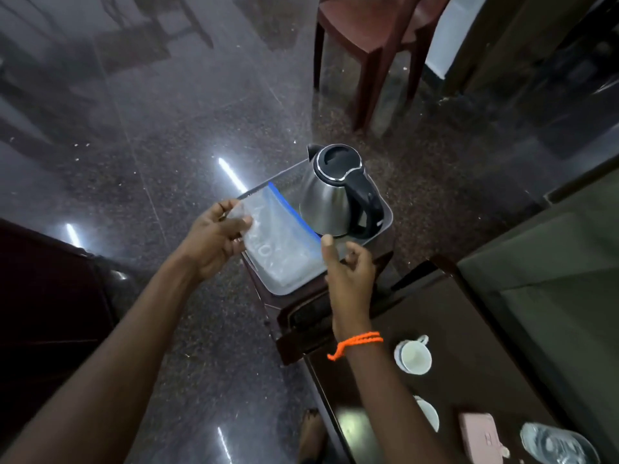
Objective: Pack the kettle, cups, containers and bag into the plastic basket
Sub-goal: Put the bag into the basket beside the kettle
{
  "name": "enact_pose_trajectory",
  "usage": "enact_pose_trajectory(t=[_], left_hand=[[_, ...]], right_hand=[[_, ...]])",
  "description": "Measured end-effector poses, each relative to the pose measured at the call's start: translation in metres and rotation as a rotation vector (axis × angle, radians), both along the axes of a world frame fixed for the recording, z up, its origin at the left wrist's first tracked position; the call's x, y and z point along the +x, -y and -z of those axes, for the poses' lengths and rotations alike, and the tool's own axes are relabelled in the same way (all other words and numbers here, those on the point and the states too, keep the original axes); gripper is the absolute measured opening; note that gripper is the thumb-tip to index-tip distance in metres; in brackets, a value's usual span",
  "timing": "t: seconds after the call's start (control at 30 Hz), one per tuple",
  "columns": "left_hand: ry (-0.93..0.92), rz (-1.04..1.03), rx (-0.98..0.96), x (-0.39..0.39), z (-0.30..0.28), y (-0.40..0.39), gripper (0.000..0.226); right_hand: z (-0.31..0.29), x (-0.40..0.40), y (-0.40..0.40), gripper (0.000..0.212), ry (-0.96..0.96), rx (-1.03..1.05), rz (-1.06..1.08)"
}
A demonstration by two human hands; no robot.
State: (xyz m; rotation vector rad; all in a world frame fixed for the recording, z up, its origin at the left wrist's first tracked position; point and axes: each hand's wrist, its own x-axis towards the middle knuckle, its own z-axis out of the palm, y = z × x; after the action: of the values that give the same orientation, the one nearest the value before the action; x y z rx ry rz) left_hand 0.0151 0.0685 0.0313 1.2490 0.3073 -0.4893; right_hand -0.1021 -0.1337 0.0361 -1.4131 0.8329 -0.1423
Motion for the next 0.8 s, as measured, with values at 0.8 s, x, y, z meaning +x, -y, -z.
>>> enact_pose_trajectory(t=[0.8], left_hand=[[0.602,0.650,1.513,0.040,0.065,0.038,0.035]], right_hand=[[0.088,0.084,-0.021,0.036,-0.161,-0.886,-0.792]])
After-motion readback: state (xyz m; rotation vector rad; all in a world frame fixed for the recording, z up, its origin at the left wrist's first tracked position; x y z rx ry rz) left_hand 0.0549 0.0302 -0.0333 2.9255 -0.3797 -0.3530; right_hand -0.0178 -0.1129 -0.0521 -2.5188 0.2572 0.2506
